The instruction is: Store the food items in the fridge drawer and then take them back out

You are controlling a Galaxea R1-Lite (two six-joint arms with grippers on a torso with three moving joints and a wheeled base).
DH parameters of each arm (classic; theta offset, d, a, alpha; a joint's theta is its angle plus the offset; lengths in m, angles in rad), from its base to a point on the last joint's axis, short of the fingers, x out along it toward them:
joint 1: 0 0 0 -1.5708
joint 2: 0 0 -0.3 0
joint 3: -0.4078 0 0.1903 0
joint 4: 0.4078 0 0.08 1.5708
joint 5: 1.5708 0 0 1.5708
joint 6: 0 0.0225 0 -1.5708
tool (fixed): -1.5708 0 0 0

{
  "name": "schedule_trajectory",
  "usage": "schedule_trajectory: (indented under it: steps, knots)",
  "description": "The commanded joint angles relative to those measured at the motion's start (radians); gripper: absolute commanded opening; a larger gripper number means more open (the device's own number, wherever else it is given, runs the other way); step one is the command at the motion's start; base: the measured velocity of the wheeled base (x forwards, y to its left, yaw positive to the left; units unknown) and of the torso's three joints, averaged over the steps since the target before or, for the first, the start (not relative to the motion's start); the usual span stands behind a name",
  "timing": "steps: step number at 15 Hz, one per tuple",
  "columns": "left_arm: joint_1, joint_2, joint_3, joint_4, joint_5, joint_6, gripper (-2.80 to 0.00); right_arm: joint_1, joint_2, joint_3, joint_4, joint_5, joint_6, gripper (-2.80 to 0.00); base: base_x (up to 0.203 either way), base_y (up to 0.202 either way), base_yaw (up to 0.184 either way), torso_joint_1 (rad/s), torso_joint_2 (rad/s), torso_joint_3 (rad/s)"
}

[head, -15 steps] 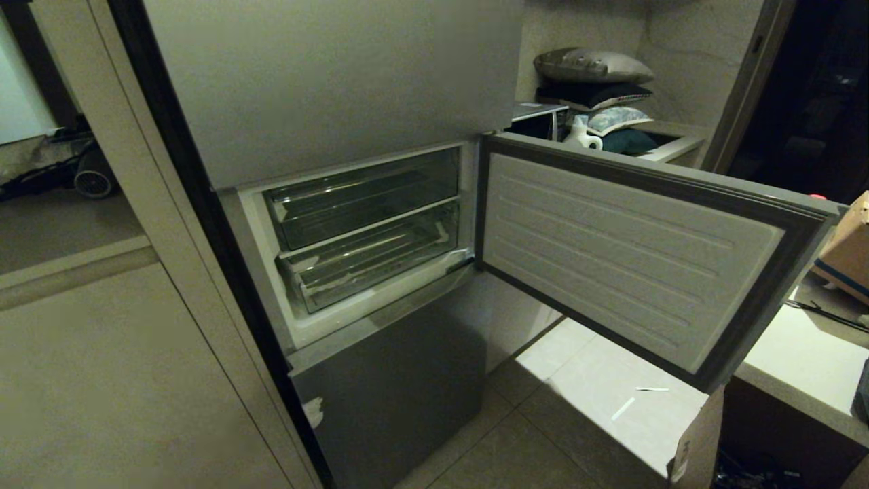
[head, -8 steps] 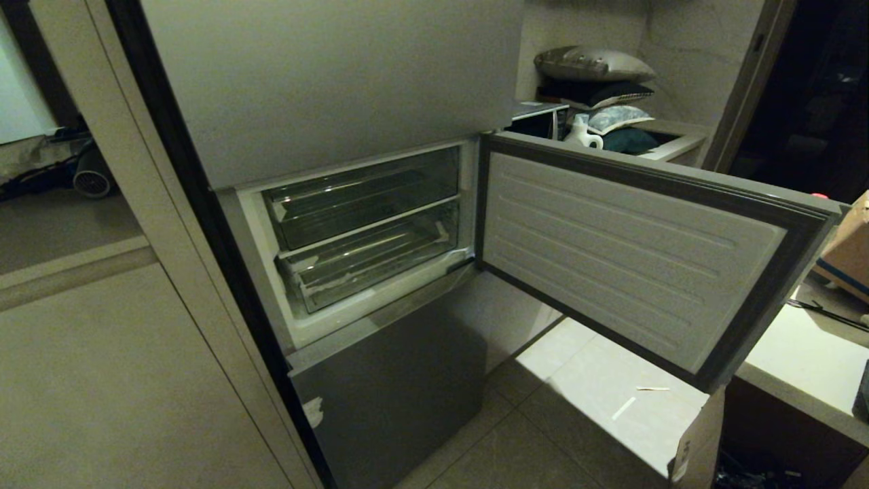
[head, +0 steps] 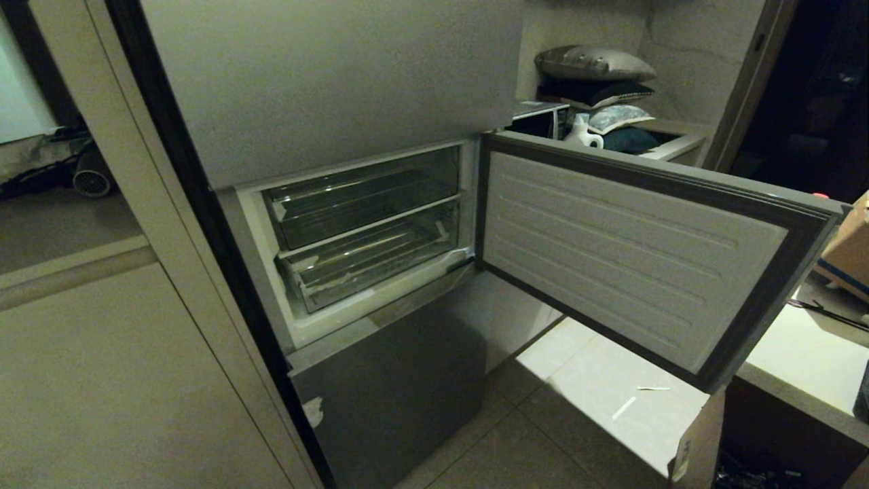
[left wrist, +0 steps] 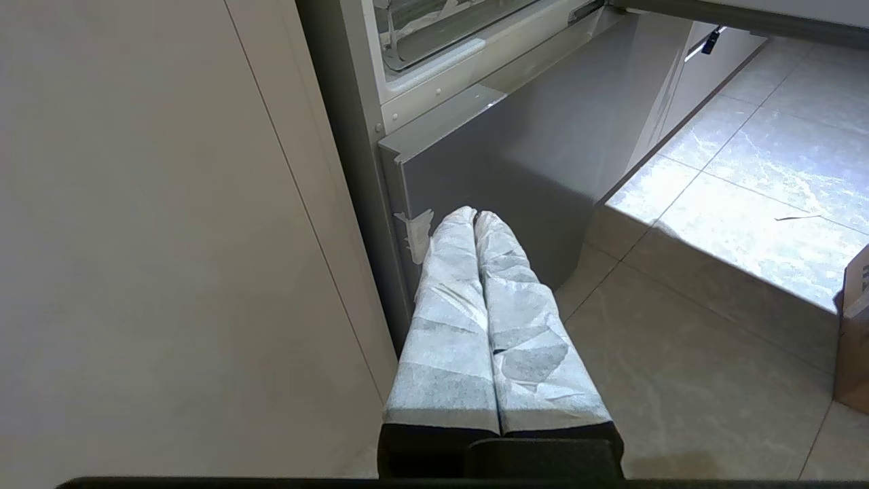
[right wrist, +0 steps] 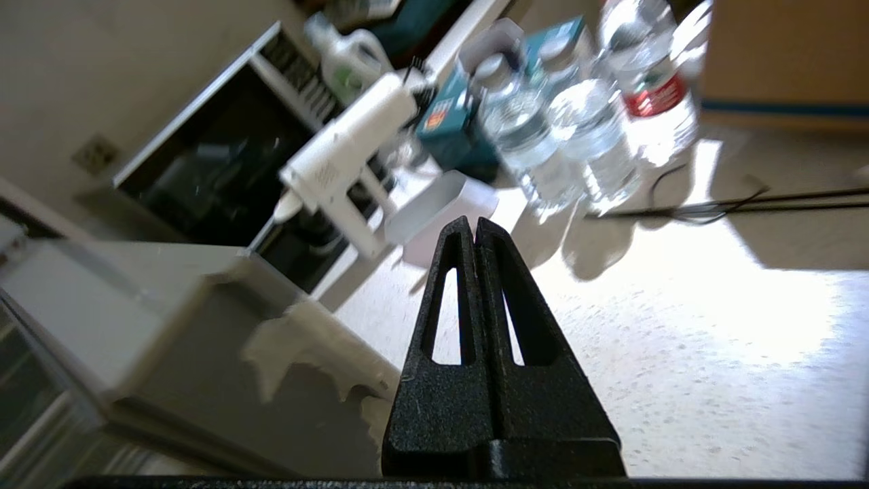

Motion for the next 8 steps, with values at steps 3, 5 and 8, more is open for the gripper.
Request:
schedule_trajectory:
  steps: [3,5,8]
  knots:
    - [0.000,0.002,0.000,0.001,0.000,0.001,-2.80,0.015,0.093,-0.031,-0.006,0.064,0.004,-2.80,0.000,0.000,0.000,0.000,0.00,0.000]
    - [-0.001,0.002,0.000,0.001,0.000,0.001,-2.80,0.016,0.136,-0.053,-0.035,0.074,0.003,-2.80,0.000,0.000,0.000,0.000,0.00,0.000]
    - [0.001,0.002,0.000,0.001,0.000,0.001,-2.80,0.032,0.178,-0.072,-0.100,0.088,0.003,-2.80,0.000,0.000,0.000,0.000,0.00,0.000]
